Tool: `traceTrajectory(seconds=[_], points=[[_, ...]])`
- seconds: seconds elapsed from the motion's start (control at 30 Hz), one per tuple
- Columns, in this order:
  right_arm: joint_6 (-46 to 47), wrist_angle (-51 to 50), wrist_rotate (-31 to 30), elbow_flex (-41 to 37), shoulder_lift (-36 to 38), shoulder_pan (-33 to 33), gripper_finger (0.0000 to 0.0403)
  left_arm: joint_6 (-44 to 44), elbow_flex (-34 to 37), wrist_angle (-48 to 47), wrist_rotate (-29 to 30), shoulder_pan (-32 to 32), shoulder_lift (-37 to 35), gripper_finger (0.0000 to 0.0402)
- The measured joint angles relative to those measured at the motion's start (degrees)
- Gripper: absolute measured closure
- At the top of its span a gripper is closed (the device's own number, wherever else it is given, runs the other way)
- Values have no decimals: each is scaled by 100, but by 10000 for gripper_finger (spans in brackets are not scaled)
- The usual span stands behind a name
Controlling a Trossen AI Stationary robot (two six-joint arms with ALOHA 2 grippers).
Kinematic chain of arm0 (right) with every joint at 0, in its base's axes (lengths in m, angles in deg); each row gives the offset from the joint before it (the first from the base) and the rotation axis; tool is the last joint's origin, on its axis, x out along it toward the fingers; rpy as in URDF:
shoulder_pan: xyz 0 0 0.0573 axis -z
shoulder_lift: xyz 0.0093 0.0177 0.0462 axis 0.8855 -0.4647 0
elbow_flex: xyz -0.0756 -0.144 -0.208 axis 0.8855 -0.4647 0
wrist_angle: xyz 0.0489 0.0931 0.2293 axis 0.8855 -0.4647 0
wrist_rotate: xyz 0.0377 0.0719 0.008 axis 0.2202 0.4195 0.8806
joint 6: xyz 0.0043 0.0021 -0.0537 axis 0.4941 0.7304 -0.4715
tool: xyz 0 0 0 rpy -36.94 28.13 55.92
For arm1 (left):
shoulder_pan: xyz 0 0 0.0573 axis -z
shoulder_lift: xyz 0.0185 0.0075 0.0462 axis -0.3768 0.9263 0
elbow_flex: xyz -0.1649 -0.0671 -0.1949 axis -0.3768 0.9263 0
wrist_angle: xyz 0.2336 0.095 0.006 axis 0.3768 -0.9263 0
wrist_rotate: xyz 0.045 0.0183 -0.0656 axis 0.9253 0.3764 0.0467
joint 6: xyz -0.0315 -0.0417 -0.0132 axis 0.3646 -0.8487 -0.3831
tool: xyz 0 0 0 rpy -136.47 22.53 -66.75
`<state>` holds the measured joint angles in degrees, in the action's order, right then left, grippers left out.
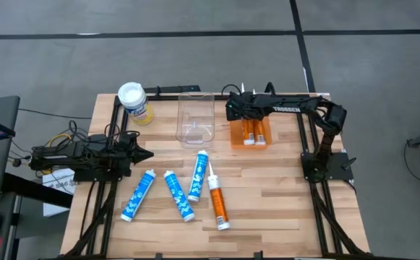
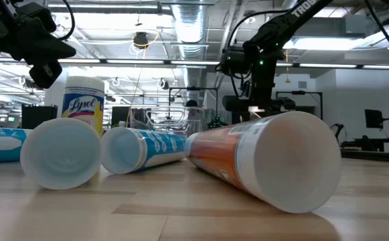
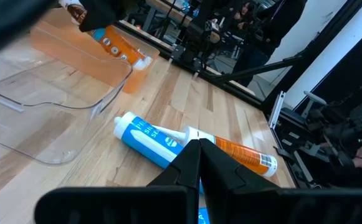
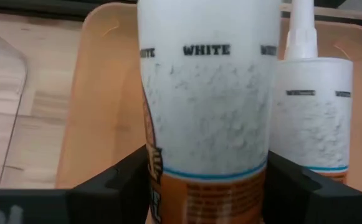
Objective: Pick & place silicon tubes, Sealant and Lysol wipes
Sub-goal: Put the right orange sealant into the orange bin
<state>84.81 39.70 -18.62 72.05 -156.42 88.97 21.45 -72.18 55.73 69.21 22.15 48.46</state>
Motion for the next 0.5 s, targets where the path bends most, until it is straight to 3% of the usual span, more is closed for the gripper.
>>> traceTrajectory(seconds=[0.23,0.5], points=[[-57,-24,95,0,4,22,165,0,0,0,0,0,0,402],[-436,-309,688,209,40,128,164,0,0,0,0,0,0,402]])
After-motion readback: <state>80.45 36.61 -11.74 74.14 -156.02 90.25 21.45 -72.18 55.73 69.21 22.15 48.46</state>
